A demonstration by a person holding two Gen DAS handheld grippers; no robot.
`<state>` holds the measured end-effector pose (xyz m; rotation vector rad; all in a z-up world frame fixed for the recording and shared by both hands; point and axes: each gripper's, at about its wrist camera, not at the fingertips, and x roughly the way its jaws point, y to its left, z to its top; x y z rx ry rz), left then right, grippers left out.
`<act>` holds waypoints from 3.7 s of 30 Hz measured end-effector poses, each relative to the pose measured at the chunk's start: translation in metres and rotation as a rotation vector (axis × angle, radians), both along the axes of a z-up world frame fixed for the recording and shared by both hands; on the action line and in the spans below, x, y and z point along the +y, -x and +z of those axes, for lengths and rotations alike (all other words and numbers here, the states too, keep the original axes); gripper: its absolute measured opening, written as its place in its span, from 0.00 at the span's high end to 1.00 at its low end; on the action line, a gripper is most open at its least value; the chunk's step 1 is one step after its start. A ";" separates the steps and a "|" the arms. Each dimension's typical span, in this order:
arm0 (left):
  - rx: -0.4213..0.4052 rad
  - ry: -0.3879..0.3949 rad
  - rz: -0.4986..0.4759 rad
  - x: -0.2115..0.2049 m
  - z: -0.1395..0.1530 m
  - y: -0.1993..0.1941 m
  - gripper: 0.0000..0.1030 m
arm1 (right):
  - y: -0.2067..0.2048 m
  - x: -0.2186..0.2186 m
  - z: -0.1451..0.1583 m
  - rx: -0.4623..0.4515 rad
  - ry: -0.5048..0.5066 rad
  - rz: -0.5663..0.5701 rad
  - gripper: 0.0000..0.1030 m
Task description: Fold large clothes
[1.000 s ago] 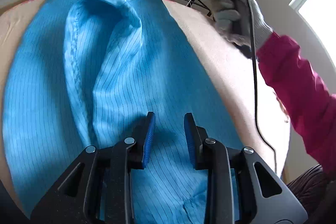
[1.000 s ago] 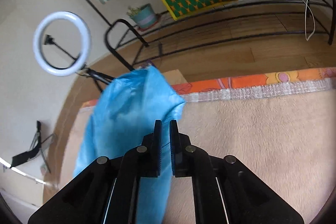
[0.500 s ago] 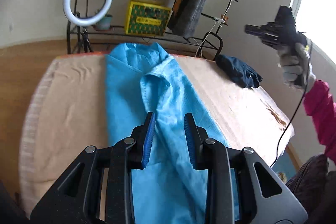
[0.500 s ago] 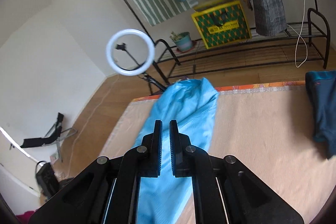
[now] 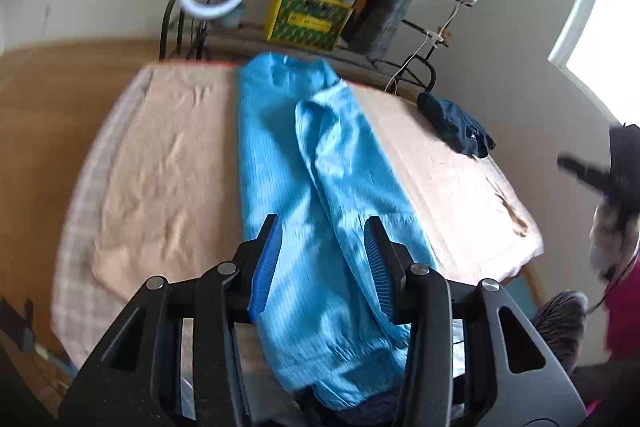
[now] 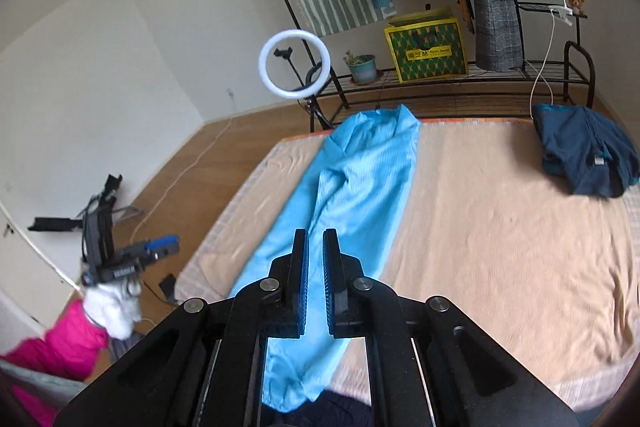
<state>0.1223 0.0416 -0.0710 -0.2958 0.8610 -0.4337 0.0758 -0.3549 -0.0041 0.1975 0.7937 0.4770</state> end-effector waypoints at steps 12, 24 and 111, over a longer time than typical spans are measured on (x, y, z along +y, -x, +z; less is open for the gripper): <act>0.323 0.024 0.037 -0.002 -0.083 0.004 0.47 | 0.043 0.023 -0.140 0.221 0.025 0.040 0.42; 0.183 -0.074 -0.261 -0.107 -0.066 -0.004 0.47 | 0.053 0.059 -0.189 0.234 0.063 0.209 0.62; 0.589 0.369 -0.132 0.020 -0.175 0.013 0.59 | 0.014 0.008 -0.229 0.607 -0.270 0.236 0.42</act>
